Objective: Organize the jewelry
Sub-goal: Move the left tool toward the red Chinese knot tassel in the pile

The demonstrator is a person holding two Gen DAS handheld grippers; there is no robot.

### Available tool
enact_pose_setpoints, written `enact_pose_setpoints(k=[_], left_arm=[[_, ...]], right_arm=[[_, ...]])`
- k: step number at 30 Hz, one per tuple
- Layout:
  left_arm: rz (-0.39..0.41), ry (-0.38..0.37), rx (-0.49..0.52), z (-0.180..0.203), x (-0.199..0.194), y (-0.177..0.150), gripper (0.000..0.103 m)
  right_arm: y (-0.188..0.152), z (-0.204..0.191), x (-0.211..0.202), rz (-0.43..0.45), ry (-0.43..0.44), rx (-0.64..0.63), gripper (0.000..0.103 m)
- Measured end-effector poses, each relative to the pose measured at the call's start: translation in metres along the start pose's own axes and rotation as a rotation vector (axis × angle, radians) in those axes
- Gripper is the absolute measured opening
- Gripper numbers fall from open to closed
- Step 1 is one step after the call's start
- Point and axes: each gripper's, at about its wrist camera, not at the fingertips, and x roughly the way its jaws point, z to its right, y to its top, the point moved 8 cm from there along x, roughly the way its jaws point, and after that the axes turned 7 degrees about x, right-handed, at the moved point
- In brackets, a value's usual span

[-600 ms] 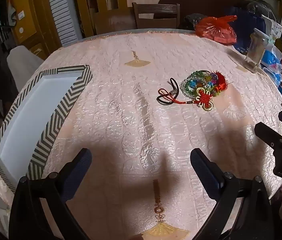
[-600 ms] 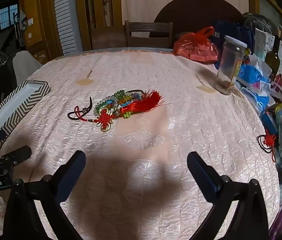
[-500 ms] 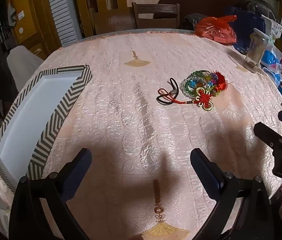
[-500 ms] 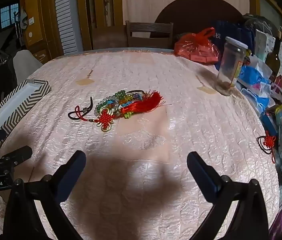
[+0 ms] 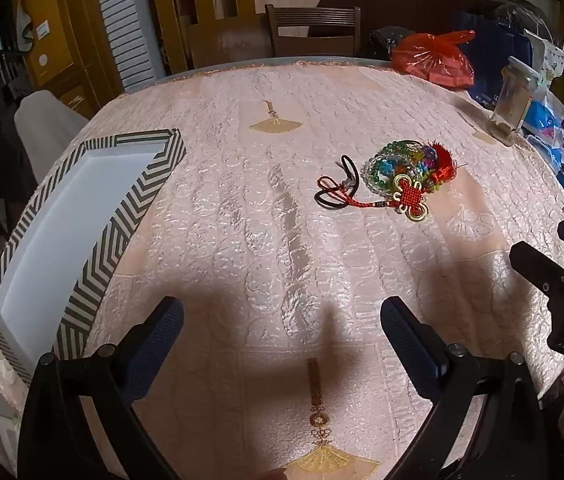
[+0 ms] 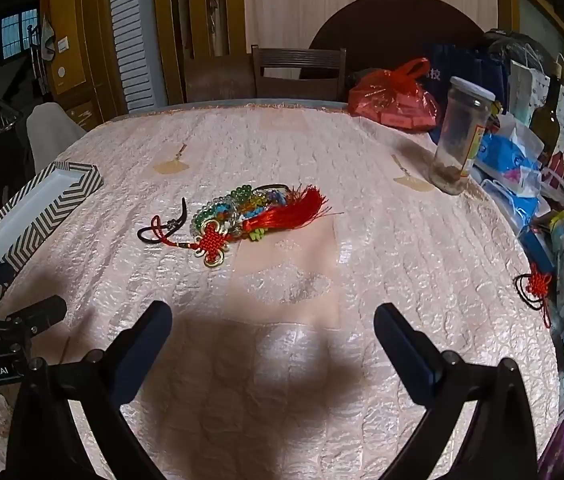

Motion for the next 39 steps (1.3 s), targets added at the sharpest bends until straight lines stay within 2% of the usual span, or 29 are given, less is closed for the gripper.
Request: enact_pose_setpoints(k=[39], left_arm=[[-0.010,0.011,-0.021,-0.0052,0.0074,-0.0062,0.103]], right_arm=[[-0.0004,-0.0060,-0.0021,0.013,-0.010,-0.024,0.103]])
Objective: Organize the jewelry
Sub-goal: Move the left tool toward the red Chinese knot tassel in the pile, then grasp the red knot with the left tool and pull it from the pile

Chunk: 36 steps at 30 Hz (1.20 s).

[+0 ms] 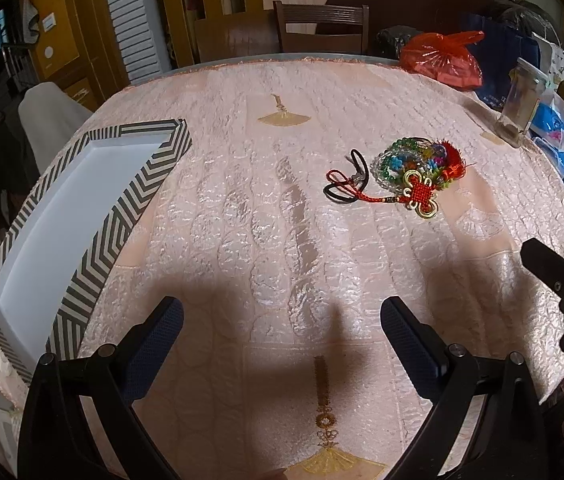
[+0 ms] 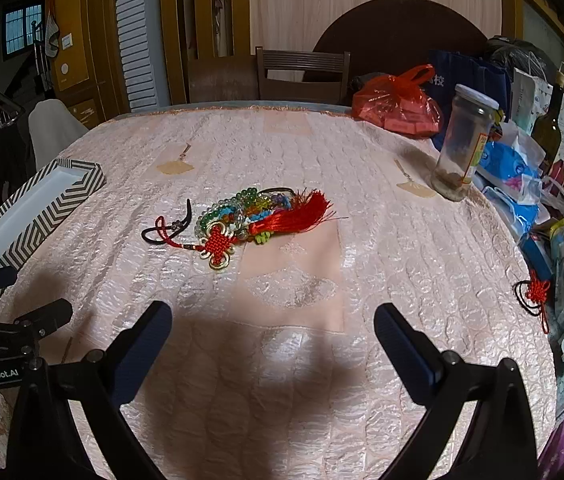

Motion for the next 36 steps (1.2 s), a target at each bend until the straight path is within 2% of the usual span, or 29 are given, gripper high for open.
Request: enact_pose_setpoints(k=[6,15,17,23,26,29,31,33,36], left_arm=[[0.034,-0.032,0.036,0.004,0.011,0.006,0.103],[0.090,-0.150,0.095,0.023,0.029,0.033,0.103],[0.060,-0.183,0.144,0.032,0.040,0.040,0.103],[0.050,-0.304,0.195,0.060,0.063,0.062,0.103],[0.070,-0.326,0.281,0.088,0.064,0.074,0.103],[0.076,-0.346,0.310,0.107,0.068,0.085,0.102],[0.066,-0.340,0.306,0.112,0.077,0.090,0.097],[0.033,-0.331,0.278,0.110,0.088,0.091,0.084],[-0.003,-0.335,0.255,0.110,0.099,0.089,0.080]], right_arm=[[0.000,0.004,0.001,-0.006,-0.015,0.010,0.103],[-0.001,0.018,0.005,-0.013,-0.063,0.042,0.103],[-0.002,0.024,0.007,-0.024,-0.081,0.056,0.103],[-0.003,0.035,0.008,-0.026,-0.112,0.080,0.103],[-0.003,0.040,0.008,-0.023,-0.134,0.085,0.103],[-0.002,0.050,0.009,-0.021,-0.162,0.109,0.103],[-0.001,0.057,0.010,-0.025,-0.172,0.130,0.103],[-0.002,0.062,0.011,-0.032,-0.173,0.150,0.103],[-0.002,0.065,0.011,-0.033,-0.174,0.155,0.103]])
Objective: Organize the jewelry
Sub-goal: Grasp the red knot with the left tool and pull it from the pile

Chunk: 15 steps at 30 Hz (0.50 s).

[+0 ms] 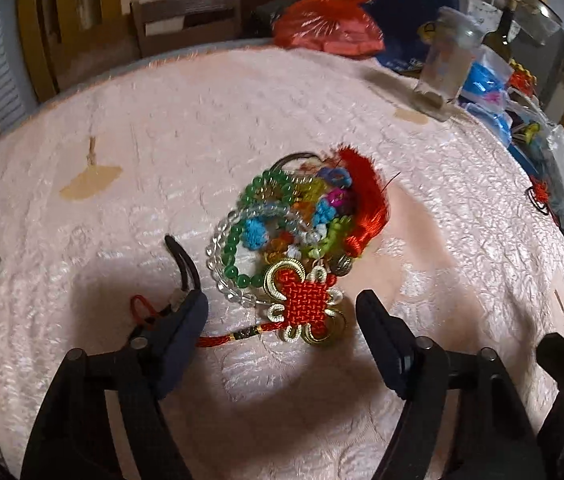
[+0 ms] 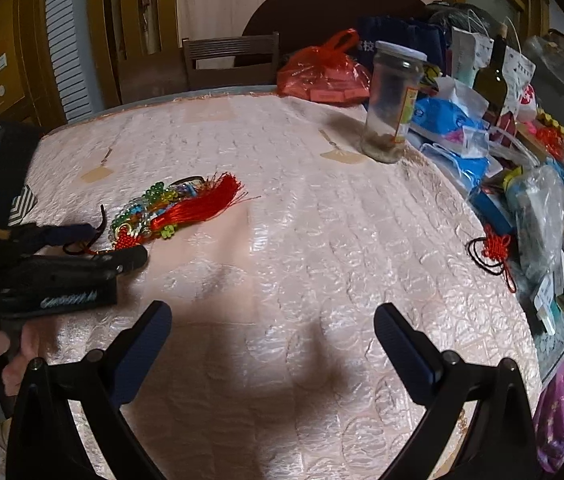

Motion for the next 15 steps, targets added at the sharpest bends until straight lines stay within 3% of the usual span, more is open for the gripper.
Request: enact_pose_setpoints(k=[4,5,8,15], left_arm=[[0.012,0.039,0.027,0.005,-0.001,-0.006,0.080],[0.026,0.032,0.019,0.005,-0.003,-0.008,0.073],[0.056,-0.009,-0.021,-0.001,-0.012,-0.012,0.030],[0.091,-0.084,-0.045,-0.004,-0.035,-0.032,0.030]], right_arm=[[0.000,-0.001,-0.001,0.004,0.003,-0.003,0.103],[0.000,-0.001,-0.001,0.006,0.003,-0.004,0.103],[0.002,0.000,-0.001,0.009,0.002,0.002,0.103],[0.002,0.000,-0.002,0.013,0.001,0.005,0.103]])
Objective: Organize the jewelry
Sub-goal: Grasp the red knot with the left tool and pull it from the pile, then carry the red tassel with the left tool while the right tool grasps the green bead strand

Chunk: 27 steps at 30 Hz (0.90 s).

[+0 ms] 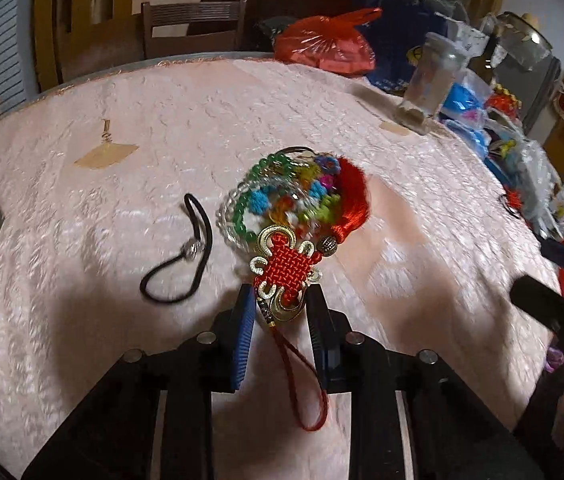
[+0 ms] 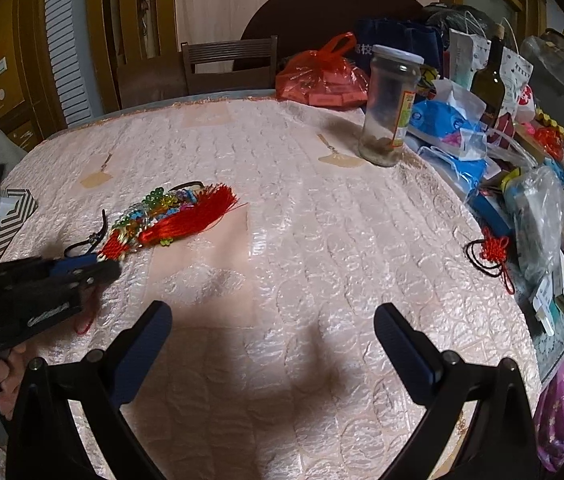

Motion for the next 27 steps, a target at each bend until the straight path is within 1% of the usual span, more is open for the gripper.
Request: enact_pose_setpoints(k=[3,7,10,11,14,16,17,19,21,22,23,24,25,27], left_arm=[[0.012,-0.006,0.014,0.003,-0.015,-0.007,0.030],[0.019,0.004,-0.010,-0.005,-0.040,-0.023,0.030],[0.039,0.054,-0.011,-0.018,-0.059,-0.032,0.030],[0.048,0.071,-0.015,-0.024,-0.066,-0.034,0.030],[0.055,0.155,-0.030,-0.046,-0.080,-0.048,0.030],[0.041,0.177,-0.051,-0.057,-0.083,-0.059,0.030],[0.031,0.185,-0.070,-0.063,-0.083,-0.065,0.030],[0.022,0.209,-0.112,-0.075,-0.084,-0.074,0.030],[0.027,0.231,-0.143,-0.085,-0.085,-0.079,0.030],[0.032,0.249,-0.159,-0.091,-0.086,-0.081,0.030],[0.034,0.255,-0.168,-0.094,-0.085,-0.083,0.030],[0.031,0.247,-0.185,-0.097,-0.082,-0.085,0.030],[0.026,0.241,-0.199,-0.100,-0.080,-0.089,0.030],[0.046,0.243,-0.204,-0.102,-0.079,-0.092,0.031]], right_arm=[[0.000,-0.001,-0.002,0.005,-0.004,-0.005,0.103],[0.000,-0.002,-0.003,0.006,-0.001,-0.001,0.103],[0.002,-0.004,-0.002,0.004,0.014,0.002,0.103],[0.004,-0.007,0.001,-0.003,0.031,0.002,0.103],[0.010,-0.021,0.010,-0.035,0.109,-0.001,0.103],[0.017,-0.033,0.015,-0.039,0.144,-0.029,0.102],[0.021,-0.041,0.018,-0.036,0.170,-0.046,0.100],[0.026,-0.054,0.026,-0.035,0.189,-0.084,0.090],[0.027,-0.063,0.039,-0.054,0.203,-0.102,0.074],[0.026,-0.065,0.045,-0.067,0.214,-0.098,0.069],[0.025,-0.067,0.056,-0.091,0.233,-0.081,0.057],[0.025,-0.067,0.062,-0.101,0.240,-0.071,0.051],[0.025,-0.068,0.070,-0.113,0.255,-0.058,0.049],[0.027,-0.072,0.082,-0.113,0.289,-0.052,0.042]])
